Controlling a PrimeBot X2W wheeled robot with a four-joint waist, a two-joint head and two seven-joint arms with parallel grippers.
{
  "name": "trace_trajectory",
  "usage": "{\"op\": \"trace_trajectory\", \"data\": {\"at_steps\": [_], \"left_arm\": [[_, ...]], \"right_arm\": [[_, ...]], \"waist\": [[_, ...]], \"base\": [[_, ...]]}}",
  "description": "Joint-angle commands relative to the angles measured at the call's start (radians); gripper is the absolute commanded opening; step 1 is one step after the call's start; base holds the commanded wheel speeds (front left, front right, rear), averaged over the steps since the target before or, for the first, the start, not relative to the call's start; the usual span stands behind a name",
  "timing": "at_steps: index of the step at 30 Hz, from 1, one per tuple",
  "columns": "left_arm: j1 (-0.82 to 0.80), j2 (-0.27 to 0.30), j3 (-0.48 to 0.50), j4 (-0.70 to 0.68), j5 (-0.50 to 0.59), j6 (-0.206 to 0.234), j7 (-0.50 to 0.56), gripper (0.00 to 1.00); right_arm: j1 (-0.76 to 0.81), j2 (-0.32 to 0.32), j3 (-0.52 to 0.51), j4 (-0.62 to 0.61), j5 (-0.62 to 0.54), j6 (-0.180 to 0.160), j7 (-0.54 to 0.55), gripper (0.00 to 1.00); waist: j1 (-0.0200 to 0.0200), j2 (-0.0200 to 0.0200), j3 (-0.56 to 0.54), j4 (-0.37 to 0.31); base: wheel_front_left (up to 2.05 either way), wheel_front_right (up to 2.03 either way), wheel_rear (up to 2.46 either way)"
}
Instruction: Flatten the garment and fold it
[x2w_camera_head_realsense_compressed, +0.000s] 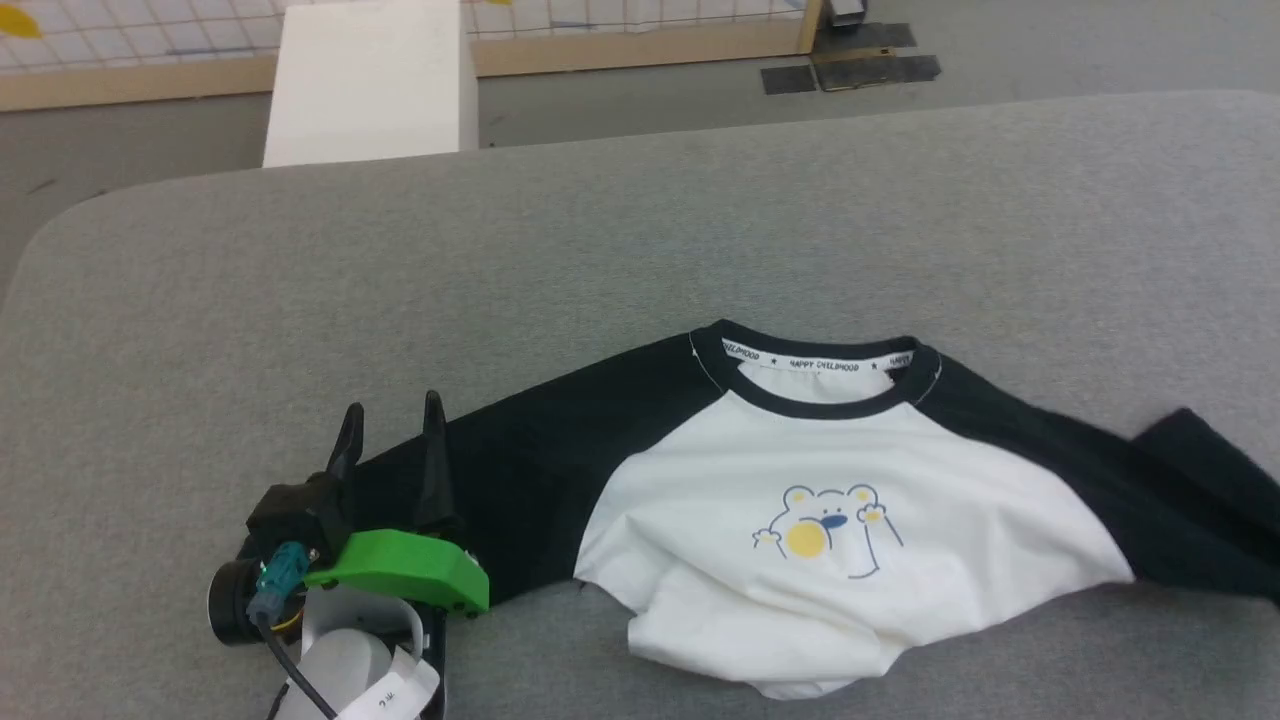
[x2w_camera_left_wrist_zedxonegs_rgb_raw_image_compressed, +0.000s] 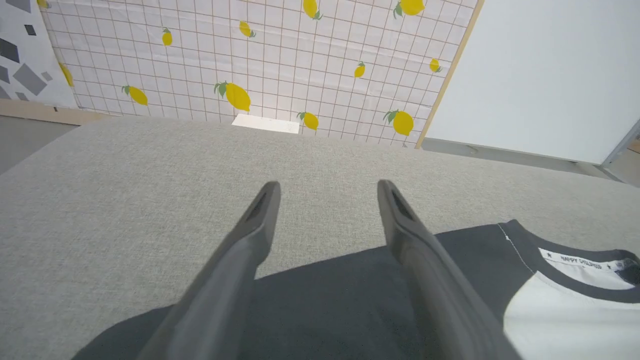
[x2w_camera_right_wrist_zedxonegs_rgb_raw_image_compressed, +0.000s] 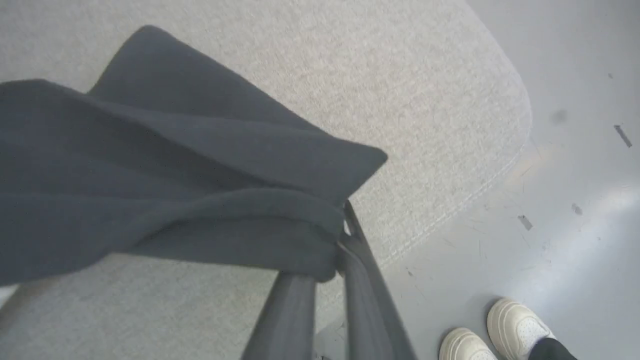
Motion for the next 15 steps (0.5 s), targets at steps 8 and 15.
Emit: {"op": "trace_trajectory", "data": {"at_steps": [8, 15], "left_arm": [[0.0, 0.0, -0.008, 0.02, 0.003, -0.014, -0.007, 1.0], [0.001, 0.007, -0.017, 0.026, 0.004, -0.014, -0.002, 1.0]], "right_arm": [[0.063, 0.01, 0.103, 0.039, 0.168, -0.002, -0.025, 1.0], [0.121, 0.01, 0.307, -0.069, 0.304, -0.002, -0.105, 1.0]], "waist": [[0.0, -0.0001, 0.0, -0.034], [0.0, -0.0001, -0.01, -0.051]], "base": [[0.0, 0.0, 0.0], [0.0, 0.0, 0.0]]}}
